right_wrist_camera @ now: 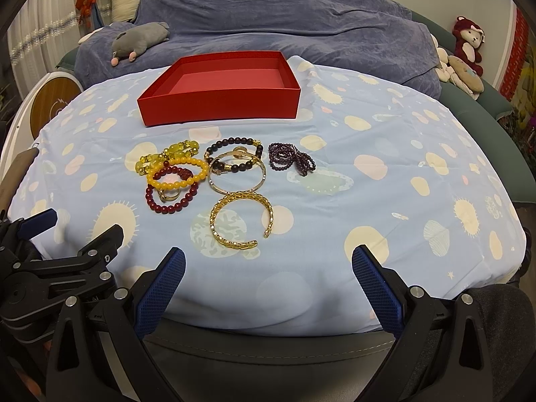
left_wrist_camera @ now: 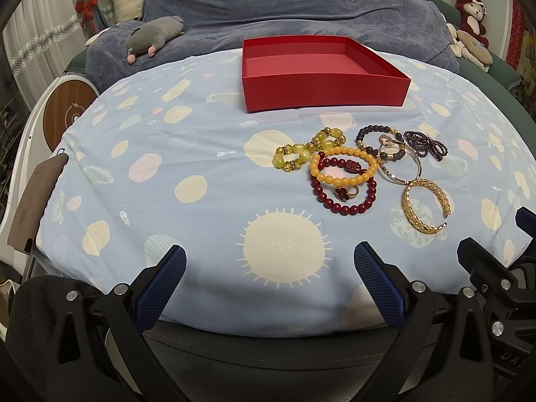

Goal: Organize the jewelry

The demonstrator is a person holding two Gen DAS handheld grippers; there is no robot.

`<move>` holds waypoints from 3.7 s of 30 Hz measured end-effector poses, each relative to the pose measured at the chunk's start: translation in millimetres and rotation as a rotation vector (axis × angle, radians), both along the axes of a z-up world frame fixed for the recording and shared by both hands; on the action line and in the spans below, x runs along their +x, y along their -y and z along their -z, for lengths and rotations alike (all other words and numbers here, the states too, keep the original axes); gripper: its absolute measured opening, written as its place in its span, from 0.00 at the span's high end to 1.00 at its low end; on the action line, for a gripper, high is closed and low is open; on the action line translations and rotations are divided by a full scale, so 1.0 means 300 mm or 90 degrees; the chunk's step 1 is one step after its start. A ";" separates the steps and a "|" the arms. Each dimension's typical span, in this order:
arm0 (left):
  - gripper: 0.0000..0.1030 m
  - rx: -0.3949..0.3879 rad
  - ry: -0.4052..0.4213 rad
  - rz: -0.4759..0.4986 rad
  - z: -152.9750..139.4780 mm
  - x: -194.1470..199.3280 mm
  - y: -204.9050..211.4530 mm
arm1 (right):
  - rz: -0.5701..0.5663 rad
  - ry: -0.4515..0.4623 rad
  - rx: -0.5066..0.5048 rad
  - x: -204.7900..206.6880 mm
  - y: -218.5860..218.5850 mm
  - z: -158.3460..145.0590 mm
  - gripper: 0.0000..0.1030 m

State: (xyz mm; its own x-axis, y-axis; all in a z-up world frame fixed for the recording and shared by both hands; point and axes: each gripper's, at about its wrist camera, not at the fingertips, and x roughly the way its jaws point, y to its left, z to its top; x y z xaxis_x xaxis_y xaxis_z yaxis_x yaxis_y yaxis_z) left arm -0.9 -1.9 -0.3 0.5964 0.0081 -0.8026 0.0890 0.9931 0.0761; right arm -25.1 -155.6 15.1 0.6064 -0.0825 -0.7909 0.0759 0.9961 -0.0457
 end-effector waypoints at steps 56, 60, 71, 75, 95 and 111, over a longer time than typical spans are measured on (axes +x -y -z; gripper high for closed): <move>0.07 -0.001 0.001 0.001 -0.002 -0.001 -0.005 | -0.001 0.001 -0.002 0.002 0.000 0.002 0.07; 0.07 -0.001 0.000 0.001 -0.002 -0.001 -0.005 | -0.001 0.001 -0.001 0.000 0.000 0.001 0.07; 0.07 -0.026 -0.004 -0.019 -0.020 0.021 -0.037 | -0.008 0.002 0.032 0.021 0.001 -0.004 0.07; 0.07 -0.057 -0.011 -0.050 -0.022 0.056 -0.085 | -0.028 -0.014 0.031 0.053 -0.013 0.017 0.07; 0.07 -0.058 -0.039 -0.058 0.025 0.130 -0.123 | -0.042 -0.101 0.062 0.217 -0.031 0.145 0.26; 0.07 -0.063 -0.052 -0.036 0.028 0.145 -0.087 | -0.040 -0.090 0.079 0.213 -0.005 0.127 0.47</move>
